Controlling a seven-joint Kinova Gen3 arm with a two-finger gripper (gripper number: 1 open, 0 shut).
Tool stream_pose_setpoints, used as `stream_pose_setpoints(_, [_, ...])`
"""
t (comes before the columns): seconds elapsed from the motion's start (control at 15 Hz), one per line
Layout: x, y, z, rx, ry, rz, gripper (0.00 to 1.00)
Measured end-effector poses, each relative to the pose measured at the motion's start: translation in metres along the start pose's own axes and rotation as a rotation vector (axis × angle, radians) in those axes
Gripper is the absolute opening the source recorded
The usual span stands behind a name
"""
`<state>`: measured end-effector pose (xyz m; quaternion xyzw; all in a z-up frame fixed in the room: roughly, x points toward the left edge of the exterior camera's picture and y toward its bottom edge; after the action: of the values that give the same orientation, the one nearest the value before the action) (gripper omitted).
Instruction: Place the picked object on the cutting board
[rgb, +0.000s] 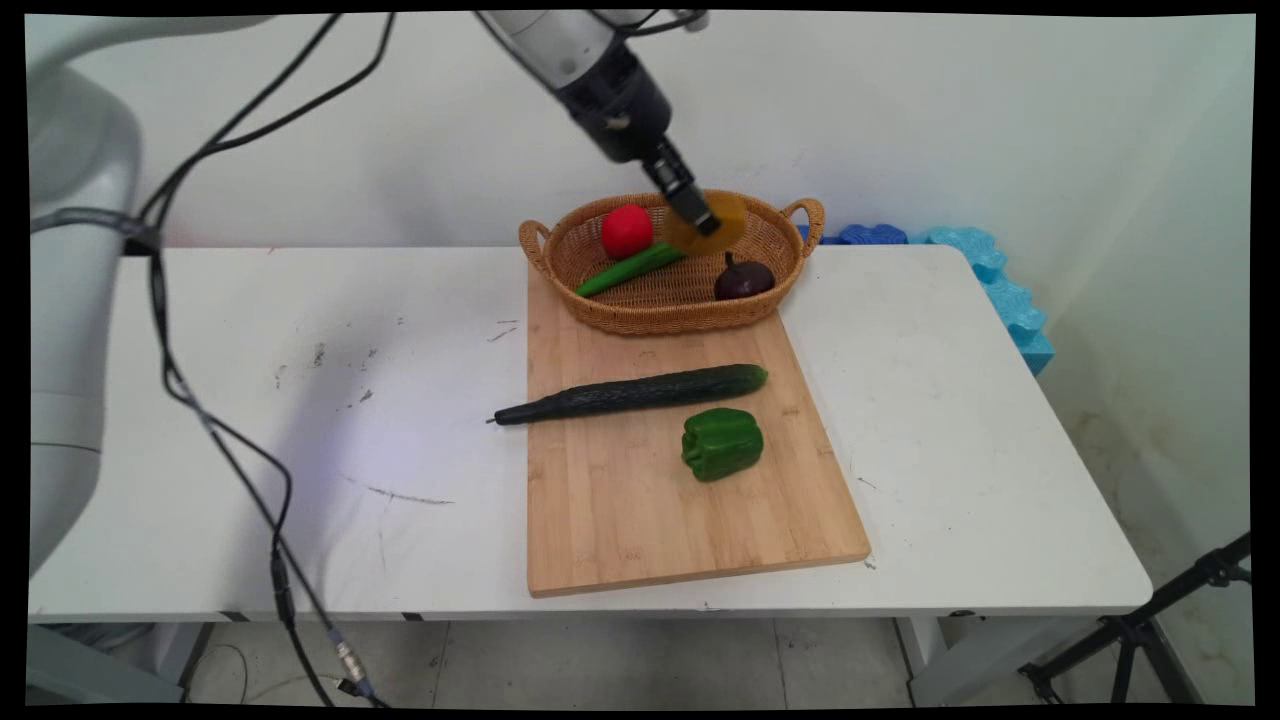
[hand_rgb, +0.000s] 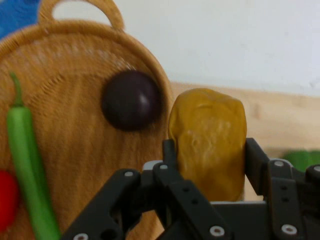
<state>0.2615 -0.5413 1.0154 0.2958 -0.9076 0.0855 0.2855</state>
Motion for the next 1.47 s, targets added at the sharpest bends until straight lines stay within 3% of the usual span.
stream_pose_setpoints(0.4, [-0.055,0.041,-0.03,-0.04,-0.042,0.041,0.0])
stream_pose_setpoints(0.73, [-0.105,0.063,-0.035,-0.053,-0.086,0.06,0.0])
stream_pose_setpoints(1.13, [-0.154,0.086,-0.01,-0.051,-0.118,0.057,0.0])
stream_pose_setpoints(1.47, [-0.176,0.098,0.025,-0.042,-0.127,0.052,0.0])
